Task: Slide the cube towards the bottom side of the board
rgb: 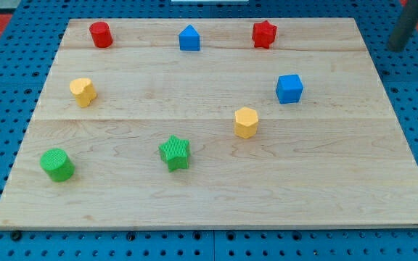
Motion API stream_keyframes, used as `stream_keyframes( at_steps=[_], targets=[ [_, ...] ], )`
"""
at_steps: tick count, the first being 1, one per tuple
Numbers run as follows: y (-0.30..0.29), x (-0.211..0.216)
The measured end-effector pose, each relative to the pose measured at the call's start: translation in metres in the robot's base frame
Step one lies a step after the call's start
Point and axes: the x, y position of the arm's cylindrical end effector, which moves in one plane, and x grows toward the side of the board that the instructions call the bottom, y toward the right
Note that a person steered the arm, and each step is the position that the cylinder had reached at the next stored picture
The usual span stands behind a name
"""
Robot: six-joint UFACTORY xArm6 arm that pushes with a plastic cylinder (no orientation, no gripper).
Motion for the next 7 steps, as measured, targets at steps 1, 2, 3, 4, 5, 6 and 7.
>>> stream_keyframes(
  at_steps=[1,2,3,4,5,6,7],
  targets=[
    [-0.007,0.020],
    [-0.051,0.025],
    [-0.161,0.027],
    [-0.232,0.045],
    [-0.173,0.076],
    [-0.154,0.105],
    [-0.202,0.146]
  ],
)
